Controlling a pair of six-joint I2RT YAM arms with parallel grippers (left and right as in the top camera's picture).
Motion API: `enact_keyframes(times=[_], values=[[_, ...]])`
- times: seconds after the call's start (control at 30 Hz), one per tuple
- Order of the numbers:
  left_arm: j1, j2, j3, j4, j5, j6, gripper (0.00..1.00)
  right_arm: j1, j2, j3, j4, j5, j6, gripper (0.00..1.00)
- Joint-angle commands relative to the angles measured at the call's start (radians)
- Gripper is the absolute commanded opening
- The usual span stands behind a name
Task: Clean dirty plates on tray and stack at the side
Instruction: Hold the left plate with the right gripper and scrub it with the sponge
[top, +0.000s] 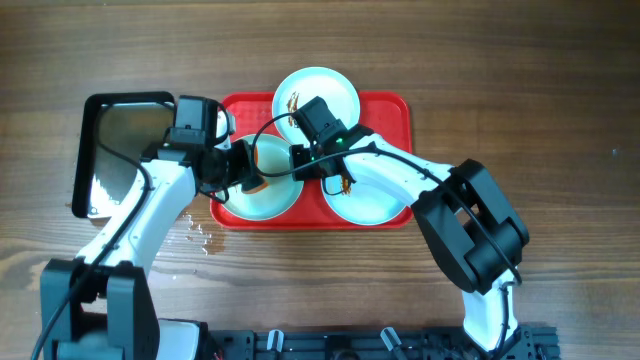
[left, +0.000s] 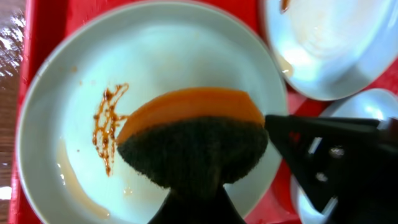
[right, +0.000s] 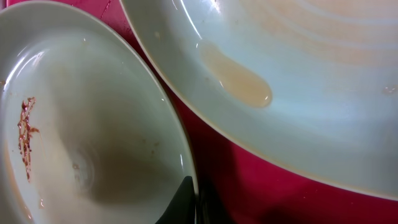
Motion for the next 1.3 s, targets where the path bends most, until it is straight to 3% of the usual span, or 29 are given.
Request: enact_keyframes(times=[0.0,0.17,0.2,0.23,0.3,0.53,0.77,0.83,1.03,1.27], values=[[-0.014,0.049,-0.053,0.098,-0.007,-0.013,0.06,0.001,0.032,0.004,-0.011,0.0,0.014,0.04],[-0.015,0.15,-0.055,0.128,-0.007,-0.062,0.05,0.001,0.032,0.004,-0.009,-0.006,0.014,0.04],[-0.015,0.159,-0.055,0.127,-0.007,-0.062,0.28,0.001,0.032,0.004,-0.01,-0.006,0.014,0.04],[-0.015,0.166,-0.055,0.127,-0.007,-0.062,0.79,0.001,0.032,0.004,-0.01,-0.006,0.014,0.04],[-0.015,0.163,-0.052,0.127,-0.006,-0.062,0.82,0.001,0.032,0.004,-0.01,-0.006,0.014,0.04],[-0.016,0.091,-0.031,0.079,-0.004,-0.061,0.55,0.001,0.032,0.004,-0.01,-0.006,0.014,0.05],[-0.049,0.139,-0.037,0.076,-0.021,-0.062,0.45,0.001,0.032,0.004,-0.009,-0.021,0.014,0.05],[-0.058,0.142,-0.037,0.087,-0.026,-0.062,0.04,0.001,0.032,0.004,-0.009,-0.021,0.013,0.05],[-0.072,0.116,-0.034,0.146,0.064,-0.058,0.04,0.001,0.032,0.004,-0.009,-0.021,0.013,0.05],[-0.061,0.209,-0.036,0.19,-0.068,-0.059,0.04,0.001,0.032,0.004,-0.011,-0.021,0.014,0.04]])
